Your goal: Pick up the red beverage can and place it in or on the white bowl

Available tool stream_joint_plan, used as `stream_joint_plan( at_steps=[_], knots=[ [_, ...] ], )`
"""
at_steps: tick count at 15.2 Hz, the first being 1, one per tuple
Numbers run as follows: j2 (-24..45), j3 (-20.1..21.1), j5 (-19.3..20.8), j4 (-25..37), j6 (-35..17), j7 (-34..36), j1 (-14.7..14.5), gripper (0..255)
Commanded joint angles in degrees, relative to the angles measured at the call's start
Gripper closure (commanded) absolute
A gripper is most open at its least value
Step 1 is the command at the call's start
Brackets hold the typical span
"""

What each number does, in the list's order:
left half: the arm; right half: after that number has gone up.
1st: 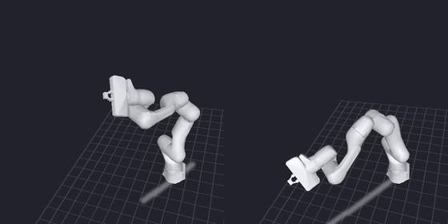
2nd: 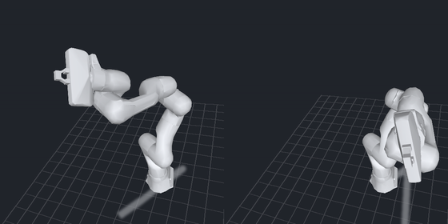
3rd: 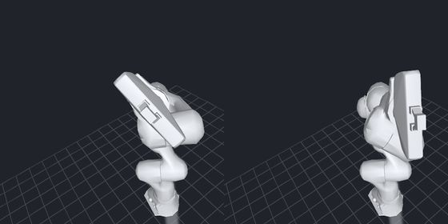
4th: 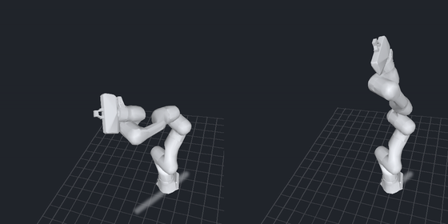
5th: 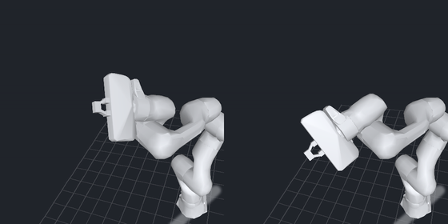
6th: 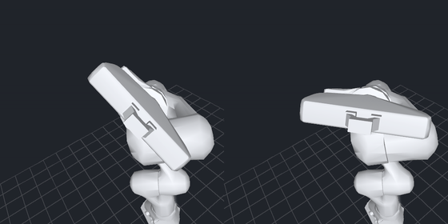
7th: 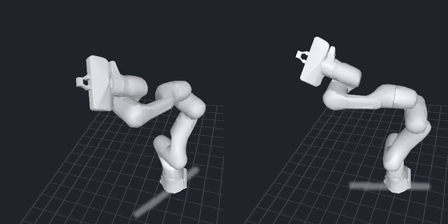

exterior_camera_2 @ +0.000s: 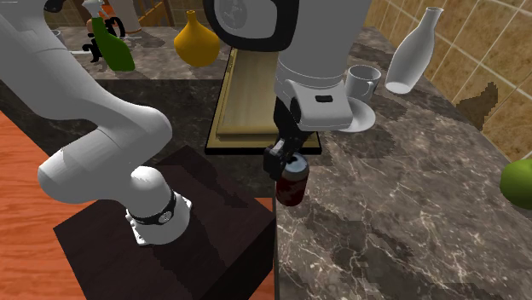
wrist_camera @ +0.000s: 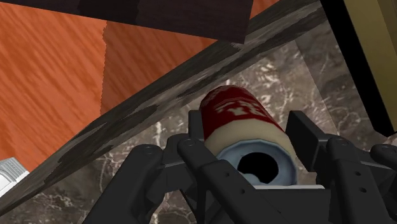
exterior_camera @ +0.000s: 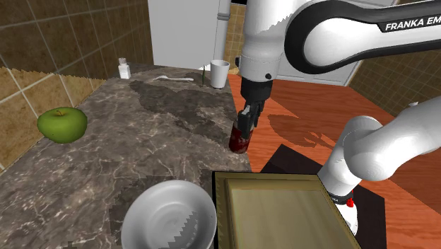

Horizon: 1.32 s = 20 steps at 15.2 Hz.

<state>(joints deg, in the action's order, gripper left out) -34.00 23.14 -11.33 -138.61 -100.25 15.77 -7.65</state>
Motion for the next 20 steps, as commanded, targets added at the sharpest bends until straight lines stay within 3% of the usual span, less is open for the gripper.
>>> stream_joint_plan(
  at_steps=[1, 5, 20],
  knots=[
    [0.0, 0.0, 0.0, -0.1, 0.0, 0.0, 0.0, 255],
    [0.0, 0.0, 0.0, -0.1, 0.0, 0.0, 0.0, 255],
    [0.2, -1.8, 1.5, 11.4, 11.4, 0.2, 0.7, 255]
  ],
)
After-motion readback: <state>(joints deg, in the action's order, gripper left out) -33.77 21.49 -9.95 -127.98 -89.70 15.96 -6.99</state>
